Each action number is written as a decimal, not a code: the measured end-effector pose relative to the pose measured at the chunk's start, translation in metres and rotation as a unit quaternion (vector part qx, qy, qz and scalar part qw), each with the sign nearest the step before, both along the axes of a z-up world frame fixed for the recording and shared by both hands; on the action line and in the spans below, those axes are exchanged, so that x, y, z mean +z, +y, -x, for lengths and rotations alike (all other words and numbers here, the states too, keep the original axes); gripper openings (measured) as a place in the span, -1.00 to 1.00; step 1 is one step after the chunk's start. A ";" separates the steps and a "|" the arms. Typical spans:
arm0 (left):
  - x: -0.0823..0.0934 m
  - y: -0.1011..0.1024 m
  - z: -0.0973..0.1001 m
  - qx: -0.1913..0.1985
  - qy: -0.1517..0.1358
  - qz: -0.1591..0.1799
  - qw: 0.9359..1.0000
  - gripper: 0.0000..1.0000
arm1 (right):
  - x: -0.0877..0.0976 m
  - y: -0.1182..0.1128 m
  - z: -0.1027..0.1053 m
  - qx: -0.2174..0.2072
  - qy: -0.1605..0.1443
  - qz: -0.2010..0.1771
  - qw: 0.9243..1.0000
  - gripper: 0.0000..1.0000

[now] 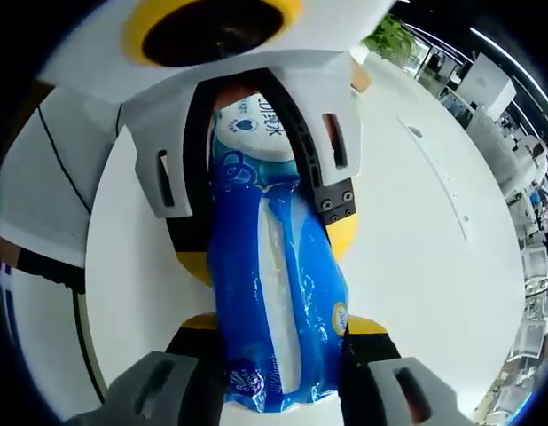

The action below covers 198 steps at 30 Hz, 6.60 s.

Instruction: Operate the shoe box by opening the lid, removing the specified soft item, and placing it in the target area until the item is outside and the box remains undamaged.

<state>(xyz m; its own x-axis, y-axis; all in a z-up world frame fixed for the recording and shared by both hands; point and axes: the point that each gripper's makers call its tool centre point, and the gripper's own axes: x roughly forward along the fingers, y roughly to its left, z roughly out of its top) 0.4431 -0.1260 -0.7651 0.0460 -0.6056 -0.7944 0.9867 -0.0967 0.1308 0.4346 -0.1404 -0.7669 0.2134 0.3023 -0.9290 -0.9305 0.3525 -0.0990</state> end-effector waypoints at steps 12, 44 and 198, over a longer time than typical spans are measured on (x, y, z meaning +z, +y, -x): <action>-0.004 0.002 0.001 -0.001 0.002 -0.008 1.000 0.09 | -0.007 -0.001 -0.001 0.003 0.004 0.006 1.000 0.03; 0.013 0.016 -0.001 0.003 -0.002 -0.005 1.000 0.03 | 0.012 0.001 0.006 -0.022 -0.009 0.005 1.000 0.06; 0.143 0.486 0.050 0.459 -0.008 0.229 0.858 0.13 | 0.108 0.311 -0.039 -0.031 -0.007 -0.228 0.973 0.07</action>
<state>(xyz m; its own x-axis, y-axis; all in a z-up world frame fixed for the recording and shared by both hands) 0.3930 0.3597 -0.6219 0.6794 -0.5571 -0.4775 0.6174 0.7857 -0.0382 0.4733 0.1705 -0.6590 0.2557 0.6683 -0.6986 -0.9059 0.4180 0.0683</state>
